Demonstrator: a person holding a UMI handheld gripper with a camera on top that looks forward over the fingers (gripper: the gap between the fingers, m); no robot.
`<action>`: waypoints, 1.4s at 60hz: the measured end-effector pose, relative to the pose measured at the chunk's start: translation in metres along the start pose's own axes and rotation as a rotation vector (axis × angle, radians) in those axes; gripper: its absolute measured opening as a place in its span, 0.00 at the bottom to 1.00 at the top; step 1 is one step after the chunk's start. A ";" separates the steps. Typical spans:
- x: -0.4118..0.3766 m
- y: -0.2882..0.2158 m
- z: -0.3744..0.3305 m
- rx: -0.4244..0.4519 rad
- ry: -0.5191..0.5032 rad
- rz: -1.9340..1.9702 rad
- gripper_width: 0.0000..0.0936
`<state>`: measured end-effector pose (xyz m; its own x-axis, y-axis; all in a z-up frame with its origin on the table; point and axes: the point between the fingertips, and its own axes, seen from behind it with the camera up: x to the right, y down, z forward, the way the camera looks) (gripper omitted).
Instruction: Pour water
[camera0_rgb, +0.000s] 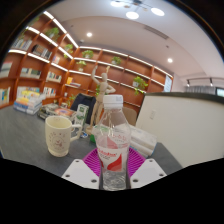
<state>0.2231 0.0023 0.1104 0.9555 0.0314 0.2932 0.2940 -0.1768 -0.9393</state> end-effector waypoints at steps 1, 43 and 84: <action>-0.005 -0.001 0.002 -0.006 0.008 -0.047 0.36; -0.034 -0.106 0.066 0.046 0.221 -1.777 0.35; -0.036 -0.103 0.050 0.056 0.046 -0.905 0.36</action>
<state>0.1595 0.0685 0.1878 0.3572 0.0954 0.9291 0.9338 -0.0558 -0.3533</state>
